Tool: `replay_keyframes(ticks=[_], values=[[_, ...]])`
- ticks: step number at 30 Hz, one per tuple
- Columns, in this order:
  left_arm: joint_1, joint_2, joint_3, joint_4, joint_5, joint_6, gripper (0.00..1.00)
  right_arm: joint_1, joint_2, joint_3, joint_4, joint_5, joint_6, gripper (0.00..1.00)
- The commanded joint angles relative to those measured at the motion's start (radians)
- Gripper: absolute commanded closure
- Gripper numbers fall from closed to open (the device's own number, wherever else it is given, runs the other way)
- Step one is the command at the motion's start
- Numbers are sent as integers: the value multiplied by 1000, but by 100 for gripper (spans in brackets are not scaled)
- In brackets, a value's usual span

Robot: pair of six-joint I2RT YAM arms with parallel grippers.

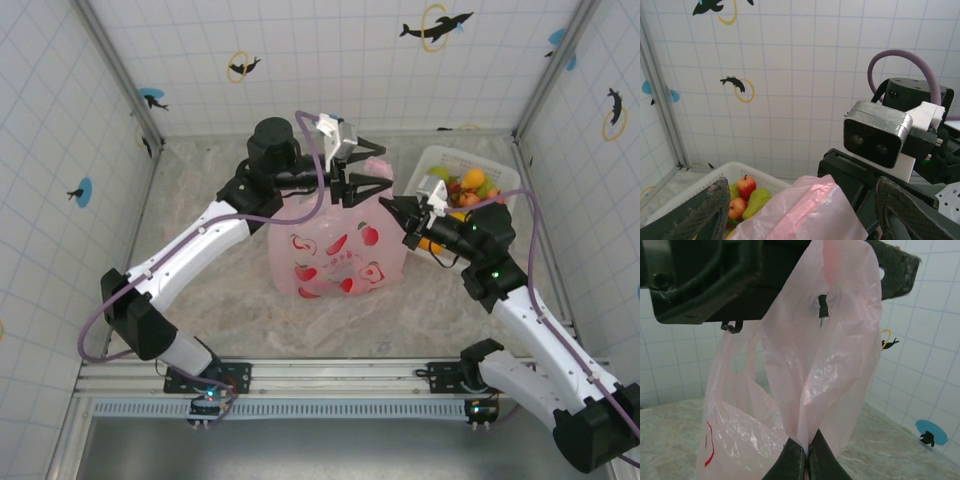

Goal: Place the fake fruits into the plastic bag and tie a complex knot

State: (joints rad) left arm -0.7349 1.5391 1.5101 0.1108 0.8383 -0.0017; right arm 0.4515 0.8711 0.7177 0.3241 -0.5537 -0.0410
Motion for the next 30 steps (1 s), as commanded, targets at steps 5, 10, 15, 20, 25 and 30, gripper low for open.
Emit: replay_keyframes(ticks=[5, 10, 15, 20, 25, 30], values=[[-3, 0, 29, 23, 44, 7, 77, 4, -20, -21, 47, -17, 12, 85], [-3, -34, 16, 18, 33, 11, 100, -14, -54, 2, -66, -22, -34, 53], [-3, -59, 3, 23, 47, 4, 100, -38, -81, 43, -79, -78, -41, 21], [-3, -62, -5, 38, 61, -6, 100, -11, 37, 144, -75, -137, -29, 16], [-3, -63, -15, 42, 45, -9, 100, 39, 150, 232, -47, -154, -39, 34], [-3, -63, -16, 47, 1, -21, 100, 88, 162, 184, -13, -123, -31, 58]])
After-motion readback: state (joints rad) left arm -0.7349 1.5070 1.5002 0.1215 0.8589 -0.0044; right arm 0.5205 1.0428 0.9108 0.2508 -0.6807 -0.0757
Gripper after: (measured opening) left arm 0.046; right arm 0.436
